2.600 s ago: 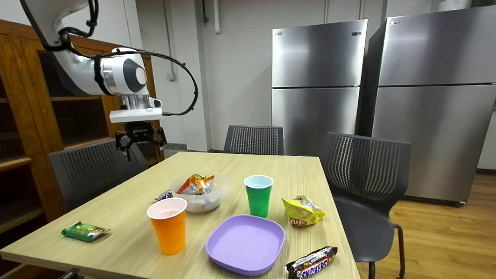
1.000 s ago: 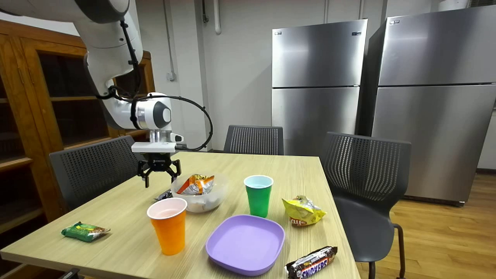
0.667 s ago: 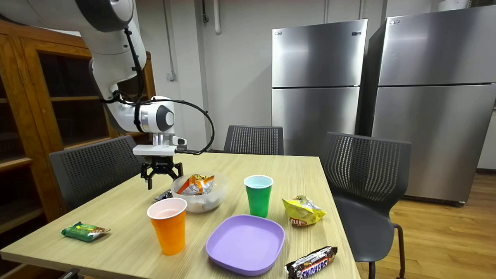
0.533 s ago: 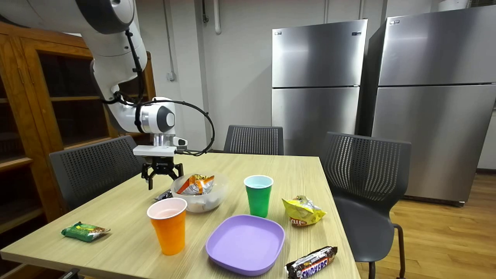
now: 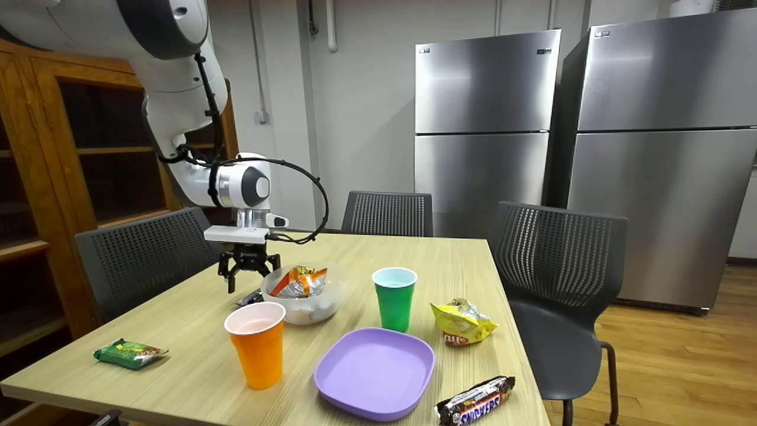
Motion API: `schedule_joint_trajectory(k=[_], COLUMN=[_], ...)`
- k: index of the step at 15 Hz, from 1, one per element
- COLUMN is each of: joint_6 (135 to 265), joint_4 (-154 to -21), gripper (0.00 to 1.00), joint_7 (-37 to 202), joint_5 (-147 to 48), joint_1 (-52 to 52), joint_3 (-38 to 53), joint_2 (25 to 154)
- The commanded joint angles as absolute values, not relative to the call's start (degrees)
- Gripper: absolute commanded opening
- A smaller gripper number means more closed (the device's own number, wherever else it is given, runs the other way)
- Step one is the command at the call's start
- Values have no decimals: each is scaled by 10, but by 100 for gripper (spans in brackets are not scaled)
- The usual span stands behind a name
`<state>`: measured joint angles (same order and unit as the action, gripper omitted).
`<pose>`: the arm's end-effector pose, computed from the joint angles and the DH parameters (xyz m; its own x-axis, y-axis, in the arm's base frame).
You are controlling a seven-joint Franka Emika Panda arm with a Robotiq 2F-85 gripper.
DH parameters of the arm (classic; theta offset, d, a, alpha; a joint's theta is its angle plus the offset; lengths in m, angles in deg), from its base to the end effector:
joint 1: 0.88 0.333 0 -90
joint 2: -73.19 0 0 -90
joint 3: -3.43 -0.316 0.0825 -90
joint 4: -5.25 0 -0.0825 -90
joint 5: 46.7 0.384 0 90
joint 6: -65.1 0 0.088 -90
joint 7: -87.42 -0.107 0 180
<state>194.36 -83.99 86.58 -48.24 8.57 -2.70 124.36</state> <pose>0.6502 0.1726 0.1042 0.9512 0.2436 -0.1896 0.2357 -0.9698 -0.0633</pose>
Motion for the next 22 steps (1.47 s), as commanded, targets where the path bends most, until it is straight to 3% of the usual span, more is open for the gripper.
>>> schedule_joint_trajectory(k=[1, 12, 13, 14, 16, 22], joint_6=[1933, 1934, 1934, 1934, 1935, 1936], joint_4=[-824, -826, -827, -827, -828, -829], gripper=[100, 100, 96, 72, 65, 18], joint_7=[843, 841, 841, 841, 841, 840], joint_5=[-476, -477, -478, -478, -479, -480], joint_1=[92, 92, 93, 93, 94, 96], joint_3=[-19, -19, -19, -19, -18, -17], joint_2=[1250, 1251, 1251, 1251, 1250, 1248])
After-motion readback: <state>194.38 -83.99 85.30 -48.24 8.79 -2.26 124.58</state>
